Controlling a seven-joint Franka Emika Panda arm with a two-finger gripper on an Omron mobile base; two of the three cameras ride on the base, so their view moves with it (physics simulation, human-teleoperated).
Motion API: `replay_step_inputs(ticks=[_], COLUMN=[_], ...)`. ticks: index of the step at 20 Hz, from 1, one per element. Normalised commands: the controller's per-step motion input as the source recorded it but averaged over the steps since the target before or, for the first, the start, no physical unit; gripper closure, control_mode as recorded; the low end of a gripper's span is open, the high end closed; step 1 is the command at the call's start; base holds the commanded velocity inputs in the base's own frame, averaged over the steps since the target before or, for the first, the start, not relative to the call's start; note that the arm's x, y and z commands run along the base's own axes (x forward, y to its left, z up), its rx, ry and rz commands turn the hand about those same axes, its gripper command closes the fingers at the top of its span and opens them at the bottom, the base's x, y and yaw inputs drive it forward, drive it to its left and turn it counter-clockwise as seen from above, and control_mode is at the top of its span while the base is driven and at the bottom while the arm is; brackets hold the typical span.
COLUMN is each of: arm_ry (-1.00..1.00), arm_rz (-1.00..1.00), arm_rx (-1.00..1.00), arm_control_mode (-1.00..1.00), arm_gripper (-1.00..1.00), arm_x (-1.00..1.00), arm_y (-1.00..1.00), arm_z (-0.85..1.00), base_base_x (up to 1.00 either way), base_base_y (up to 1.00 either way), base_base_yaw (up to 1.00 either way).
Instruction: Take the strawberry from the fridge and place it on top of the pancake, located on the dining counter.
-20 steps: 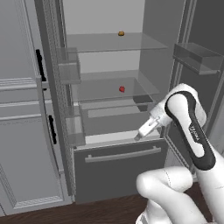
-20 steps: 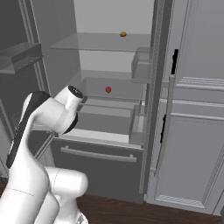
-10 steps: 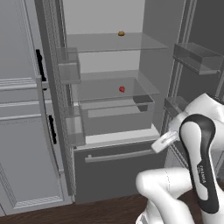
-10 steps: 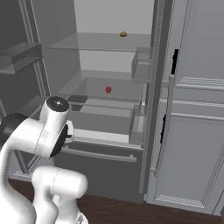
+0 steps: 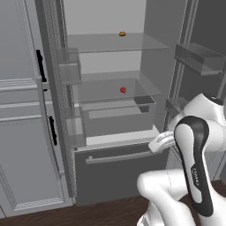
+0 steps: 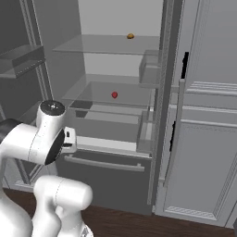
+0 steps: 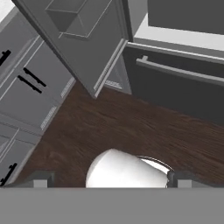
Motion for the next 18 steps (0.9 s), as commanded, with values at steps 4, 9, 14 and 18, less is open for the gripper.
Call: replay_step_inputs(ticks=[4,9,14,18], arm_ry=[0.0,0.0,0.0,0.0], arm_rz=[0.0,0.0,0.0,0.0], arm_rx=[0.0,0.0,0.0,0.0], arm_control_mode=[-1.0,1.0,1.0,1.0], arm_gripper=[-1.0,-1.0,-1.0,-1.0], arm_x=[0.41,0.0,0.0,0.0], arm_y=[0.0,0.0,0.0,0.0], arm_z=[-0.03,0.0,0.0,0.0], base_base_x=[0.0,0.78,0.6,0.69], base_base_y=[0.0,0.01,0.08,0.21], base_base_yaw=[0.0,-0.02,-0.08,-0.08])
